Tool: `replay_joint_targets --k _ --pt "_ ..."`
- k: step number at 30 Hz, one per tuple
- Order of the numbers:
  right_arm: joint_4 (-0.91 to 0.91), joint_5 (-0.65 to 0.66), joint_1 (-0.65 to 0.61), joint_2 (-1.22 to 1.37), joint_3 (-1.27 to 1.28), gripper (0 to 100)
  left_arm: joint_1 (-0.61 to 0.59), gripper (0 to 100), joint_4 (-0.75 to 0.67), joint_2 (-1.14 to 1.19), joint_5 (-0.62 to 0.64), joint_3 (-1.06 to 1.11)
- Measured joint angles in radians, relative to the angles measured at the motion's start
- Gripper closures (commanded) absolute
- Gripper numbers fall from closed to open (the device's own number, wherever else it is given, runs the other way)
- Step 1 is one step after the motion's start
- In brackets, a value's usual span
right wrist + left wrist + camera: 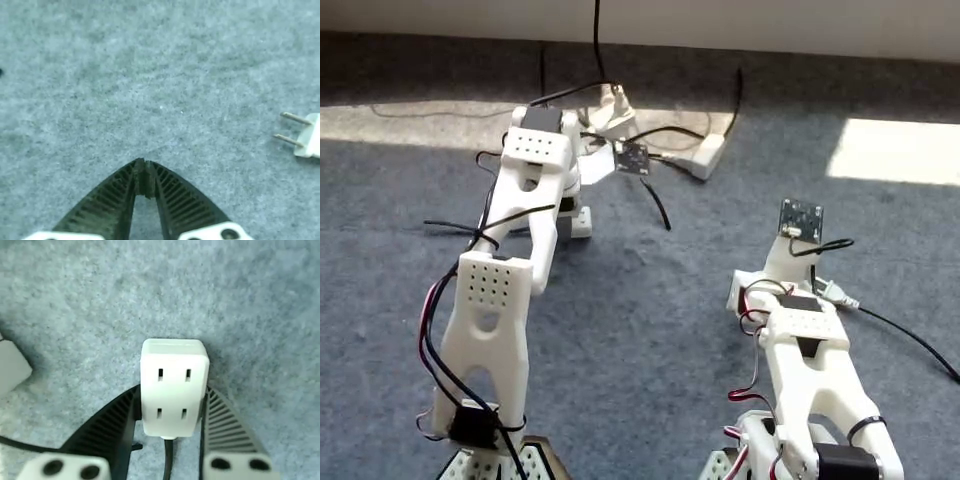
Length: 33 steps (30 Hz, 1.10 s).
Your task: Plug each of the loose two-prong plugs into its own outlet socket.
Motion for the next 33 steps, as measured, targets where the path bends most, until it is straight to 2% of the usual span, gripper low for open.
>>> replay_joint_targets --k 5,10,12,18,22,29,33 --pt "0.000 0.000 0.000 0.000 0.000 98.9 0.052 99 0.002 -0.003 0.255 0.000" --pt "0.000 0.000 0.000 0.000 0.000 98.9 0.137 89 0.006 -0.080 0.559 0.005" --pt "0.000 0.000 0.000 0.000 0.000 98.9 0.183 90 0.008 -0.130 0.626 0.031" --pt "0.000 0.000 0.000 0.000 0.000 98.9 0.364 94 0.008 -0.219 0.698 0.198" --pt "0.000 0.000 0.000 0.000 0.000 98.9 0.460 94 0.005 -0.219 0.778 0.212" --pt "0.000 0.000 0.000 0.000 0.000 98.9 0.459 93 -0.149 -0.109 0.850 0.212" --pt "0.000 0.000 0.000 0.000 0.000 98.9 0.434 84 -0.195 -0.083 0.853 0.210"
